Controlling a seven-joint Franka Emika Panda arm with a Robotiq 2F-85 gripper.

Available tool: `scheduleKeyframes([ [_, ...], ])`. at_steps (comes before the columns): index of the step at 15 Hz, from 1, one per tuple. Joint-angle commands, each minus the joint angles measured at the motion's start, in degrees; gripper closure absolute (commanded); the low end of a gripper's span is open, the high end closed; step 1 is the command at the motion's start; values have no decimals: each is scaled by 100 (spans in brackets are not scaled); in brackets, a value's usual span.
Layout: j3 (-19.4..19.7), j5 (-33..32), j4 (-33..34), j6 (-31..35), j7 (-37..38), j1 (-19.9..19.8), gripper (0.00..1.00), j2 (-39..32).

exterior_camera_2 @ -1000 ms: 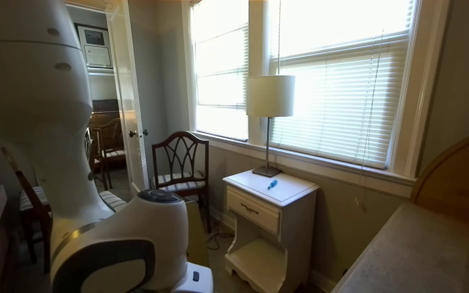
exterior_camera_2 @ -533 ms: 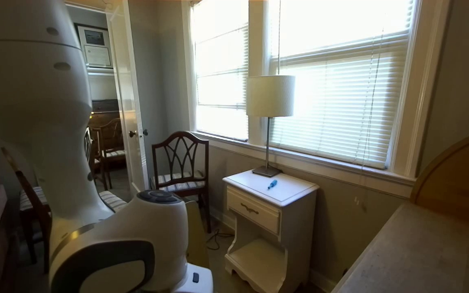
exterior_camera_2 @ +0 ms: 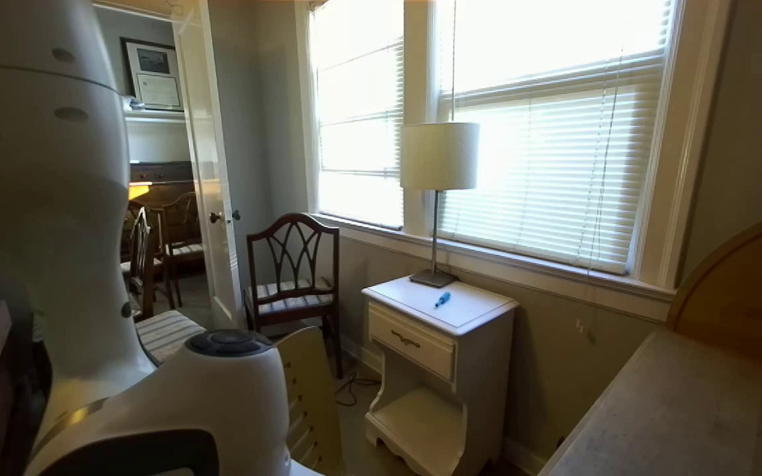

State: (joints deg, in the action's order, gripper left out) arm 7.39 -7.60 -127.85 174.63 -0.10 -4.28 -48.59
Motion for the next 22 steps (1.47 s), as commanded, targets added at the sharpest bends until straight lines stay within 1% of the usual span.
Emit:
scheduleKeyframes([
  [1,-40,363,-398,349,276,164,0,167],
  [3,-340,426,-525,595,230,52,0,188],
  [4,-564,421,-573,728,144,-73,0,192],
  [6,-888,426,-655,1068,126,-153,0,179],
  [8,-977,409,-677,1168,131,-179,0,139],
  [10,-921,445,-681,1083,175,-164,0,113],
  [12,-747,529,-665,990,248,-85,0,102],
  [16,-690,647,-697,971,253,-162,0,117],
  [20,-258,856,-719,1019,422,260,0,115],
  [22,-224,790,-701,955,309,289,0,95],
])
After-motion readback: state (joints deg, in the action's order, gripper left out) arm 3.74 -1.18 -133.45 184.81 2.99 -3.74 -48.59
